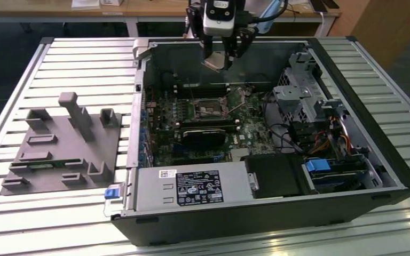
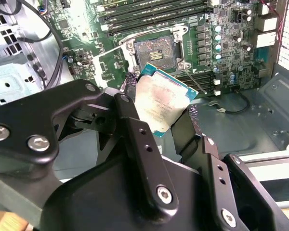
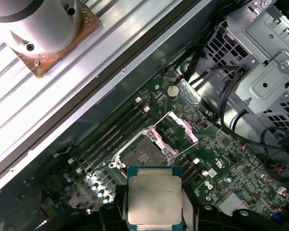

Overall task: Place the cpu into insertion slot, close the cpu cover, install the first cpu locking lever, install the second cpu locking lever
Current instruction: 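Place the cpu into insertion slot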

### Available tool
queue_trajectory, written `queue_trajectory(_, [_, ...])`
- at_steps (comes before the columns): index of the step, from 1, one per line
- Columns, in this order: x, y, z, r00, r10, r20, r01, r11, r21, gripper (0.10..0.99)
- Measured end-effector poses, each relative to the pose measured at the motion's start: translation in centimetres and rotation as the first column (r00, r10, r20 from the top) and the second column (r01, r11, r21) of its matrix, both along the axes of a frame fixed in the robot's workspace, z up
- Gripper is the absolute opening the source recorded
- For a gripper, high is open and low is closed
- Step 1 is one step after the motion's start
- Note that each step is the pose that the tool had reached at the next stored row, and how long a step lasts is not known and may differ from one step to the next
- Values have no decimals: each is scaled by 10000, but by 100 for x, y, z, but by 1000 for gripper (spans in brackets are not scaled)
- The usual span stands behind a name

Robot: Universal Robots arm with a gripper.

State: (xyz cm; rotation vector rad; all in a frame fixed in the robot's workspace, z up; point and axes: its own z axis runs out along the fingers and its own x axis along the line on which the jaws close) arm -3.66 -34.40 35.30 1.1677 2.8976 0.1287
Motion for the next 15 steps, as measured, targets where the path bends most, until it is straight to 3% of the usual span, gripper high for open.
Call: queue_trajectory(15, [0, 2, -9, 9965, -835, 0, 835, 9965, 0, 541])
